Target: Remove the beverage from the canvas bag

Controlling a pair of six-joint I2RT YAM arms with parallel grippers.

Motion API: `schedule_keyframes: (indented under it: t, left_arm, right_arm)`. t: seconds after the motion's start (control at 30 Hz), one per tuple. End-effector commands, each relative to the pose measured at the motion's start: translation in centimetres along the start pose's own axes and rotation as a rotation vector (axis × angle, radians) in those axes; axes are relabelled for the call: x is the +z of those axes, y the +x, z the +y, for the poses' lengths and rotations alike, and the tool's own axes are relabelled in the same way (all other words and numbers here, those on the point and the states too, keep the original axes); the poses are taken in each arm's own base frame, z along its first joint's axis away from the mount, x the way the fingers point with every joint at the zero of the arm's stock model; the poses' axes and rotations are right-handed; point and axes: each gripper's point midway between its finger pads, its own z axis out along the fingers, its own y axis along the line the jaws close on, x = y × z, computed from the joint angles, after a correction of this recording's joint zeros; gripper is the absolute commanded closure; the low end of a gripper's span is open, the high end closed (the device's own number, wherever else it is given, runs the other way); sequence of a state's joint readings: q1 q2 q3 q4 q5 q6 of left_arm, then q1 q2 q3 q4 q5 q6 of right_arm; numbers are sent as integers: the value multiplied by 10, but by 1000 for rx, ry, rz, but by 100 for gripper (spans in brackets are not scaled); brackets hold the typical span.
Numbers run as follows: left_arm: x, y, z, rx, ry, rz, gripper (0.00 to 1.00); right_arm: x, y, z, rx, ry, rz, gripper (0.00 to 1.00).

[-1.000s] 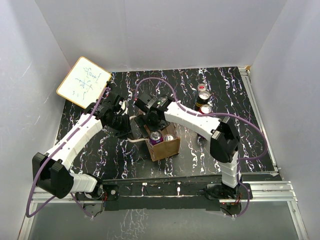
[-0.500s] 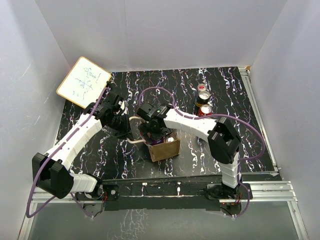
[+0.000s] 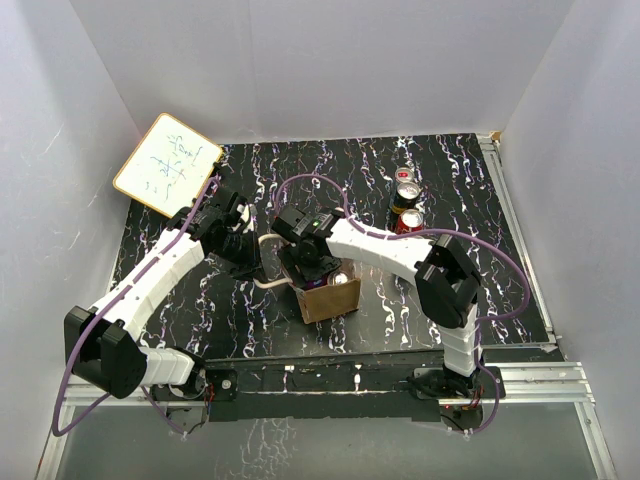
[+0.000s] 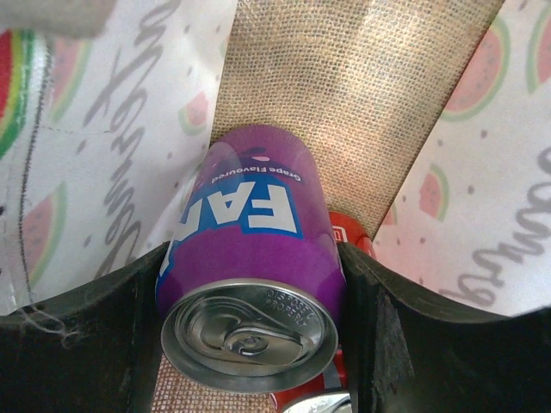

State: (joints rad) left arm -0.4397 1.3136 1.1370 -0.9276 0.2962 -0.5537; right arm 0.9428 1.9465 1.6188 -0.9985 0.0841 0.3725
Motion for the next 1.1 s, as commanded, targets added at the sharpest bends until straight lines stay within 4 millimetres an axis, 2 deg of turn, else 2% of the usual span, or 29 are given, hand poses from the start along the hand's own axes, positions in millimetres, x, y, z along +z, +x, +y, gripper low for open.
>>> schedule_keyframes:
  t: [0.0, 0.17, 0.33, 0.43, 0.5, 0.57, 0.7, 0.87, 0.97, 1.07]
  left_arm:
    - [-10, 4, -4, 7, 29, -12, 100]
    - [-9, 6, -3, 9, 29, -4, 100]
    - [-10, 5, -4, 11, 37, -12, 100]
    - [-9, 6, -3, 15, 35, -7, 100]
    - [-8, 7, -3, 15, 36, -8, 100]
    - [-7, 7, -3, 14, 44, -7, 100]
    - [-5, 5, -3, 22, 41, -15, 100]
    - [-3, 1, 0, 33, 21, -21, 100]
    - [-3, 0, -1, 28, 24, -23, 100]
    - [-2, 1, 1, 28, 20, -23, 100]
  right_arm:
    - [-42, -33, 8, 5, -19, -141, 63]
    - [-75, -57, 10, 31, -39, -249, 74]
    - [-110, -71, 13, 67, -81, -344, 82]
    - [-132, -75, 10, 91, -85, -387, 86]
    - [-157, -76, 7, 112, -98, -434, 88]
    - [-174, -72, 4, 129, -106, -453, 91]
    - [-206, -53, -7, 179, -114, -471, 92]
    - [-242, -11, -21, 223, -178, -514, 92]
    - [-253, 24, -34, 225, -195, -520, 92]
    - [-254, 59, -58, 282, -143, -524, 92]
